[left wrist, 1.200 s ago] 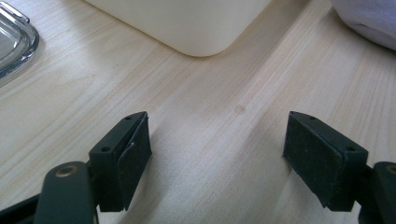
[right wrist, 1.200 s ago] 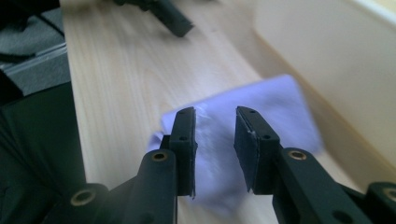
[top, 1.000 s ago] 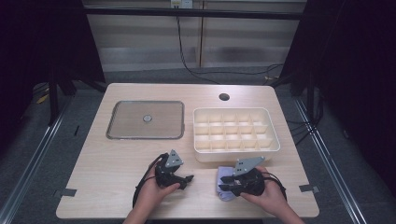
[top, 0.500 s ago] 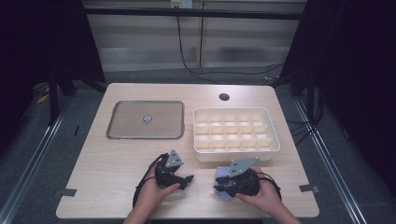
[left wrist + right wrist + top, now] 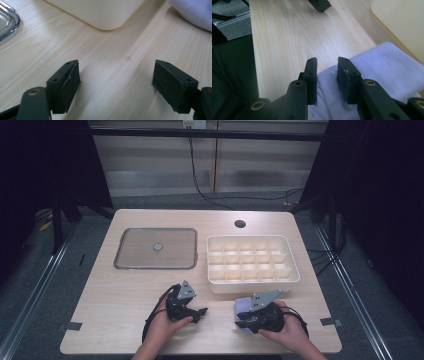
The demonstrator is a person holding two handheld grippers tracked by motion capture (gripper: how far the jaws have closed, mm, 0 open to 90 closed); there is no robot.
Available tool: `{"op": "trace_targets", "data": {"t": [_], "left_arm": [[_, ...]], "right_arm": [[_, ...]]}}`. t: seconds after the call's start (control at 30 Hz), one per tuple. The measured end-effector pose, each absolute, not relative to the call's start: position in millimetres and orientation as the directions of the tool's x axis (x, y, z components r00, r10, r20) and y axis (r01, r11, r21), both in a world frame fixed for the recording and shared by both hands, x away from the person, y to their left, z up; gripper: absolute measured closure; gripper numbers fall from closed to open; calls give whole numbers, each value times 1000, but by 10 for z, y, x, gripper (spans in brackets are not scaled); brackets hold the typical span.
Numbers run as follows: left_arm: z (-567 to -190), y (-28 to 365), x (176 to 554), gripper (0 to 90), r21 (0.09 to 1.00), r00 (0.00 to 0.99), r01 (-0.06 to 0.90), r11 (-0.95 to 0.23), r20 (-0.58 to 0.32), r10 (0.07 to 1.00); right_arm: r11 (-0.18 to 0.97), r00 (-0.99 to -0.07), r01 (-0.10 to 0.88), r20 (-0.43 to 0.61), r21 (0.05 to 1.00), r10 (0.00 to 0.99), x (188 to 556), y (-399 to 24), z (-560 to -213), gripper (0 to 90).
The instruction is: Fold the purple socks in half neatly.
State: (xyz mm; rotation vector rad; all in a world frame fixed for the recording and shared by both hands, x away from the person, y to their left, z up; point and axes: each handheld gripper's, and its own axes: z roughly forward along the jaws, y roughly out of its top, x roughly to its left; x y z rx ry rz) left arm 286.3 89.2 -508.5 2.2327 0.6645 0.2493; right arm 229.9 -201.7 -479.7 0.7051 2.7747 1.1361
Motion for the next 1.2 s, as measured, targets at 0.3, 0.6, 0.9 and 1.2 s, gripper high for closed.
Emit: {"op": "trace_targets", "data": {"t": [0.3, 0.6, 0.9, 1.2], "left_arm": [[-5086, 891, 2862, 217, 734, 844, 383, -561, -31, 535], [-5080, 889, 2864, 214, 729, 844, 384, -567, -27, 536], [-5081, 889, 2864, 214, 730, 844, 383, -566, -27, 536], [-5082, 887, 2860, 214, 731, 842, 386, -563, -30, 539]], "right_arm": [[514, -826, 449, 121, 731, 550, 2311, -2385, -4563, 601], [455, -769, 513, 154, 728, 620, 2364, -2551, -4628, 493], [416, -728, 569, 199, 709, 656, 2472, -2440, -4795, 431], [363, -669, 648, 272, 670, 692, 2493, -2431, -4861, 425]]}}
